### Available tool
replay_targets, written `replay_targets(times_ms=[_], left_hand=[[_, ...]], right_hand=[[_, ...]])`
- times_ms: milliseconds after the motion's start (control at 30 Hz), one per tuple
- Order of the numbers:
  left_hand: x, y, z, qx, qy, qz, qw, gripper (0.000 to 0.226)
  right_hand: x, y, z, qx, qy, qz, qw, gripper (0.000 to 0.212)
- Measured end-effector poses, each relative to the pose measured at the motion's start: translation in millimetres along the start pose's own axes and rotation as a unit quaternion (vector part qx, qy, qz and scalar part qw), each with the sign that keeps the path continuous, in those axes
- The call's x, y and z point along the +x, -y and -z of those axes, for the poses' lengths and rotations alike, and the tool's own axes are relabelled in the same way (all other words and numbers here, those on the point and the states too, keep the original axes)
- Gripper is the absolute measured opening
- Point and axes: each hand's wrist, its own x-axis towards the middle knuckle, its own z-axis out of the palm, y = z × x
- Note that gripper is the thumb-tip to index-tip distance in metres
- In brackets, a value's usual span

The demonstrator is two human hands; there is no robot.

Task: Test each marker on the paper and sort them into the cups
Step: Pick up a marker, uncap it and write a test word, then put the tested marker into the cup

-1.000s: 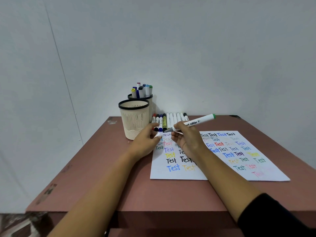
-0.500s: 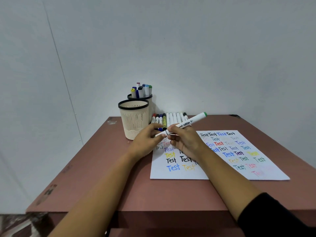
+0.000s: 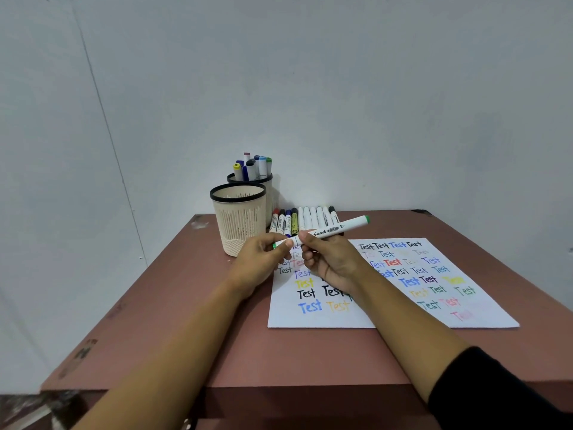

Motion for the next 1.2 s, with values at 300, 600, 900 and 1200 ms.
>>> replay_targets(times_ms=[300,600,900,1200], left_hand=[[2,-10,-2,-0.225,-0.037,0.032,0.973,0.010],[25,-54,29,-0.154,-0.164,-0.045,0.973,0.009],[91,-117,95,0.062,-0.274,-0.123,0.952,0.011],[145,-105,106,0.230,-0.252,-0.087,0.936,0.020]], right_hand=[[-6,5,-6,0.066,0.013,-0.003,0.998,0.019],[-1,10,6,-0.004,-0.181,0.106,0.978,0.035],[9,-11,5,-0.301,-0.207,0.118,0.923,0.028],[6,-10,3,-0.320,-0.198,0.120,0.918,0.029]])
